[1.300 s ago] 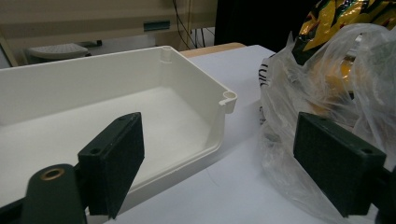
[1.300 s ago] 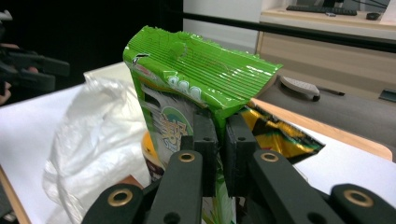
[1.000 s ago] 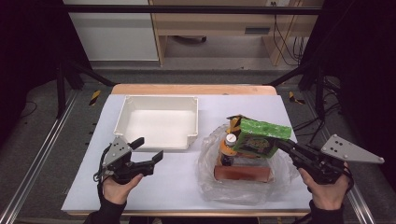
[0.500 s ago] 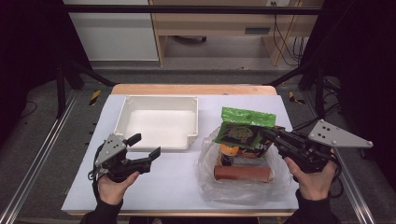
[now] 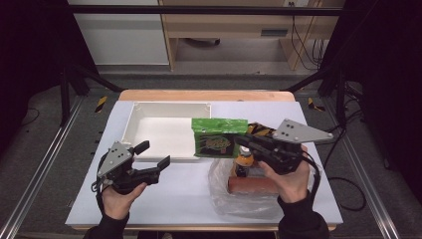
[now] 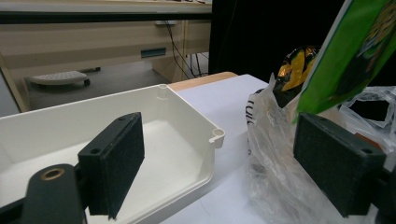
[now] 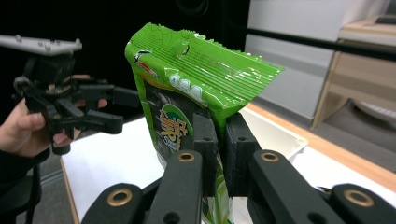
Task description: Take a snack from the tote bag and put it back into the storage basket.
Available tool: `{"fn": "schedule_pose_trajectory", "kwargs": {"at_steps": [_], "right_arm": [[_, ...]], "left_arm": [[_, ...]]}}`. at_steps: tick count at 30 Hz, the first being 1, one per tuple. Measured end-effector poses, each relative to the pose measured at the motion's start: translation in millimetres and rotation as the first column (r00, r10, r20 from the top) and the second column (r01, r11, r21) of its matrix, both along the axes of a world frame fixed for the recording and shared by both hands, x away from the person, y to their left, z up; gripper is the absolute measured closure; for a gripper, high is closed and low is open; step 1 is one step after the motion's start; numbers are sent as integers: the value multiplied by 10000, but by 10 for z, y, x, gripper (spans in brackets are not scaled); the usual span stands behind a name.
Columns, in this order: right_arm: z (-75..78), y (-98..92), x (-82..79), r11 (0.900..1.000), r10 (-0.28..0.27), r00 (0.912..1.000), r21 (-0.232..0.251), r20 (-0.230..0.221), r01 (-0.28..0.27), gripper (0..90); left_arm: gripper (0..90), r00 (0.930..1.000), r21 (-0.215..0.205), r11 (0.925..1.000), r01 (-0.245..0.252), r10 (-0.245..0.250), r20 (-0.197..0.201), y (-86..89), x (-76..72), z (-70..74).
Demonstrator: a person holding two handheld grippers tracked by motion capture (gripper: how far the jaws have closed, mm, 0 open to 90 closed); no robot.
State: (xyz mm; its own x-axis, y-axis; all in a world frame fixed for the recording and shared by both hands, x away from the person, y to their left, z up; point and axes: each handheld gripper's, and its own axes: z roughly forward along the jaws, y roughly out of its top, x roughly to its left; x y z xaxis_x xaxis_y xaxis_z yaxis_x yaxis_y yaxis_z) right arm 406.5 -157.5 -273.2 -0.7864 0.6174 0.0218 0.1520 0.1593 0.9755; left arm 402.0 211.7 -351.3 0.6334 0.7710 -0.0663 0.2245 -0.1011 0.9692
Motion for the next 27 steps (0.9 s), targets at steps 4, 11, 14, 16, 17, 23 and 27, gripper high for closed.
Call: {"fn": "schedule_pose_trajectory", "kwargs": {"at_steps": [4, 11, 14, 16, 17, 23, 27], "right_arm": [[-129, 168, 47, 9993, 244, 9990, -274, -376, -255, 856], [-414, 339, 111, 9962, 389, 9952, -744, -900, -457, 856], [-496, 381, 125, 9952, 452, 9932, -811, -1069, -540, 855], [-537, 407, 124, 9952, 491, 9926, -786, -1106, -580, 855], [-556, 418, 124, 9948, 527, 9922, -803, -1132, -620, 855], [-675, 470, 127, 9937, 667, 9894, -813, -1290, -776, 855], [-719, 501, 129, 9926, 751, 9878, -842, -1365, -871, 855]], "left_arm": [[158, 9999, 40, 9999, 135, -135, 65, -36, -18, 12], [183, 9986, 250, 9985, 493, -497, 175, -166, -39, 9], [210, 9974, 403, 9969, 680, -689, 227, -236, -43, 0], [244, 9964, 534, 9954, 793, -807, 254, -274, -44, -12], [269, 9961, 533, 9951, 831, -845, 254, -289, -44, -21], [413, 9944, 623, 9925, 1052, -1053, -19, -338, -11, -86], [459, 9931, 783, 9900, 1171, -1169, -81, -374, -2, -117]]}}
